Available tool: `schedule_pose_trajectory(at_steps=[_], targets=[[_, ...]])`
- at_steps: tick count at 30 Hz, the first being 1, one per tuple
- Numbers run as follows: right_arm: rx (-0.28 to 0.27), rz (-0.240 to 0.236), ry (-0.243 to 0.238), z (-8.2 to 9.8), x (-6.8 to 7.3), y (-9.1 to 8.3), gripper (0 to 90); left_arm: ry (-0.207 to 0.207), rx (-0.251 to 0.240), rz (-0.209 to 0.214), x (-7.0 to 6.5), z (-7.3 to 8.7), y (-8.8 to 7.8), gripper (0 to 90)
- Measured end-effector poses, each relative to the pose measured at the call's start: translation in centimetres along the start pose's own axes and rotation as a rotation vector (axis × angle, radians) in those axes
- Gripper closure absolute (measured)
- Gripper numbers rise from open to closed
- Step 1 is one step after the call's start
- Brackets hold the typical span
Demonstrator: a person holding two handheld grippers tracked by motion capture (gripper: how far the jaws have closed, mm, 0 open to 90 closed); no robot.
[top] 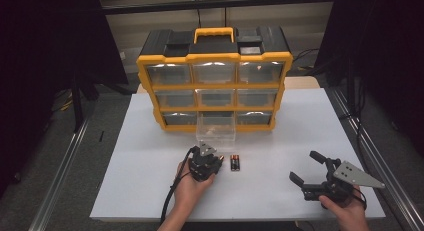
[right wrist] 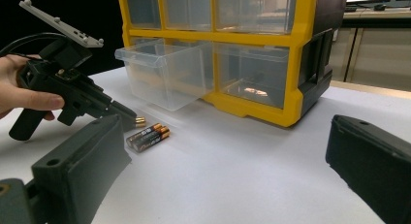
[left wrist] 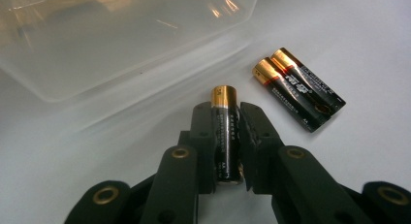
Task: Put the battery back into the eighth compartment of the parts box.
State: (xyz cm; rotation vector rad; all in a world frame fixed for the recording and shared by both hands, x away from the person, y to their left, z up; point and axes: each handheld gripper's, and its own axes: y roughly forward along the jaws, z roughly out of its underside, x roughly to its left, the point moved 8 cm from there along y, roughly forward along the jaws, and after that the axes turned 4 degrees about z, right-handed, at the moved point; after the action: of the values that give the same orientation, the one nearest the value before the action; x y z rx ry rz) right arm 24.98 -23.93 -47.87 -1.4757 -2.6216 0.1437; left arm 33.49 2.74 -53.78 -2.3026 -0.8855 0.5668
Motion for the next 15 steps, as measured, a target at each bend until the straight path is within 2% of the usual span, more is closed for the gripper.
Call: schedule_pose_trajectory(at_steps=[1,2,3,8,11,13,15], targets=[[-0.001,-0.002,-0.001,0.0,0.0,0.0,0.3,0.021,0.019,0.009,0.1,0.1,-0.2,77.4],[-0.003,0.0,-0.003,0.0,0.0,0.0,0.3,-0.01,-0.003,0.017,0.0,-0.1,-0.1,77.5],[-0.003,0.0,-0.004,-0.1,0.0,0.0,0.3,0.013,0.017,0.028,0.1,0.0,-0.2,77.5],[0.0,-0.003,-0.007,0.0,0.0,-0.1,0.4,-0.013,0.007,0.073,-0.2,-0.2,-0.5,77.5],[-0.004,-0.005,-0.013,-0.1,0.1,0.0,0.4,0.004,0.036,0.101,-0.4,-0.2,-1.0,77.5],[-0.005,-0.007,-0.014,-0.1,0.1,0.0,0.4,-0.012,0.019,0.124,-0.7,-0.7,-1.3,77.5],[-0.008,-0.005,-0.014,-0.1,0.1,0.0,0.4,-0.001,0.027,0.136,-0.7,-0.9,-1.8,77.5]])
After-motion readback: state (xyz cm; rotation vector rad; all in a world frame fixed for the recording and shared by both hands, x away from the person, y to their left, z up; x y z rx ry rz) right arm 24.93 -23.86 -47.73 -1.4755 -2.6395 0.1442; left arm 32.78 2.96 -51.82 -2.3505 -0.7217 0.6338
